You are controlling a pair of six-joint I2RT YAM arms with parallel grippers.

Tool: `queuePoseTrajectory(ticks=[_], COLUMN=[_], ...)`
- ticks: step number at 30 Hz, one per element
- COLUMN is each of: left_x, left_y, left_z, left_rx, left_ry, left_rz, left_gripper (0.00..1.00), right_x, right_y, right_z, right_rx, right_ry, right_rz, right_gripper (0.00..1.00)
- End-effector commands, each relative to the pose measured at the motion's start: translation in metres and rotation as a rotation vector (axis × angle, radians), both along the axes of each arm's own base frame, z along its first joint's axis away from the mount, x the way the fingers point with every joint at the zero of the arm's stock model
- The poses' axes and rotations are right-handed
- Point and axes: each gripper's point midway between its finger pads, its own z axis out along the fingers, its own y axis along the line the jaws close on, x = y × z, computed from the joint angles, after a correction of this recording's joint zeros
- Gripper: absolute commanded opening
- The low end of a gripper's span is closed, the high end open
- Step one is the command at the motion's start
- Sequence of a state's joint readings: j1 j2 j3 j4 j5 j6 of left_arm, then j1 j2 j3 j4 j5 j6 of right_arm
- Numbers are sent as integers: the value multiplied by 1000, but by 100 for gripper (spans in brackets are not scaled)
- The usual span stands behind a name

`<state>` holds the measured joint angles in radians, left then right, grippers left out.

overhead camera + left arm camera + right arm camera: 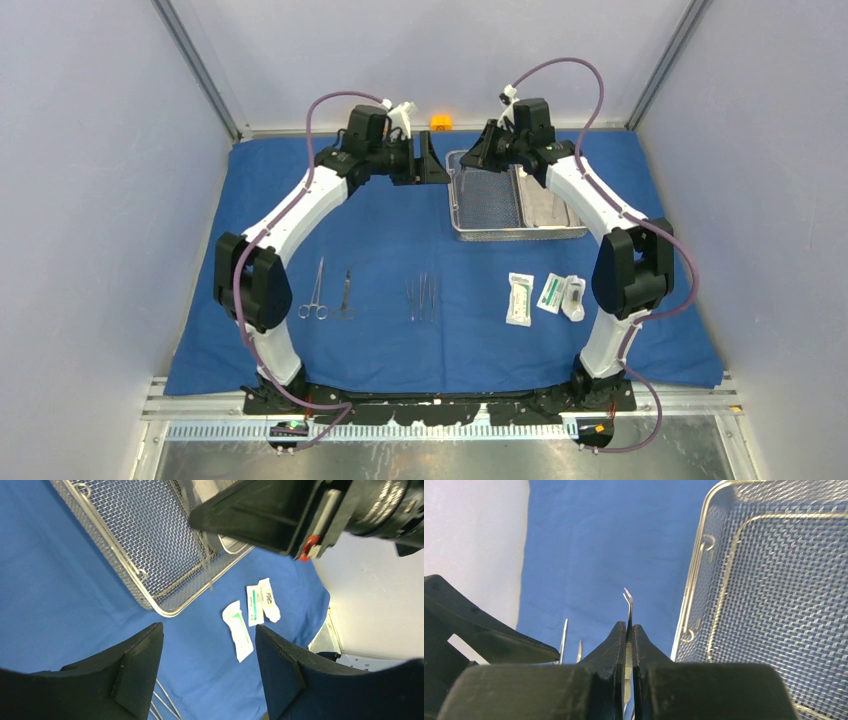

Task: Open and lay out the surgical kit
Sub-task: Place the medical item in the surgical kit.

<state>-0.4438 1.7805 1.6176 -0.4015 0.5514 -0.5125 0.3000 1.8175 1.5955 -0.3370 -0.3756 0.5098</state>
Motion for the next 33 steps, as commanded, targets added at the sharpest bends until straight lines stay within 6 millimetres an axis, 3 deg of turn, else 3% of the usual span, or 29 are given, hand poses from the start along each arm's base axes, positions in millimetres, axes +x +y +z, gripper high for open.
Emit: queuePoseTrajectory(ticks=[1, 9, 21, 33], left_x=[8, 23, 27, 32], left_y=[-18, -30, -49, -55], left_z=[9, -19, -28, -36], left_rx=[-6, 97, 88, 87], left_ry=[-6, 3, 15, 24], left_rz=[25, 63, 32, 8], left_gripper=[68, 57, 46, 26], right_x=[-6, -5, -4, -6], right_y=[19, 25, 23, 25], right_z=[22, 14, -2, -4], right_rx=[148, 191, 202, 222], right_ry=[-6, 41, 74, 81], right_rz=[46, 44, 37, 40], right_gripper=[0, 0, 0, 0])
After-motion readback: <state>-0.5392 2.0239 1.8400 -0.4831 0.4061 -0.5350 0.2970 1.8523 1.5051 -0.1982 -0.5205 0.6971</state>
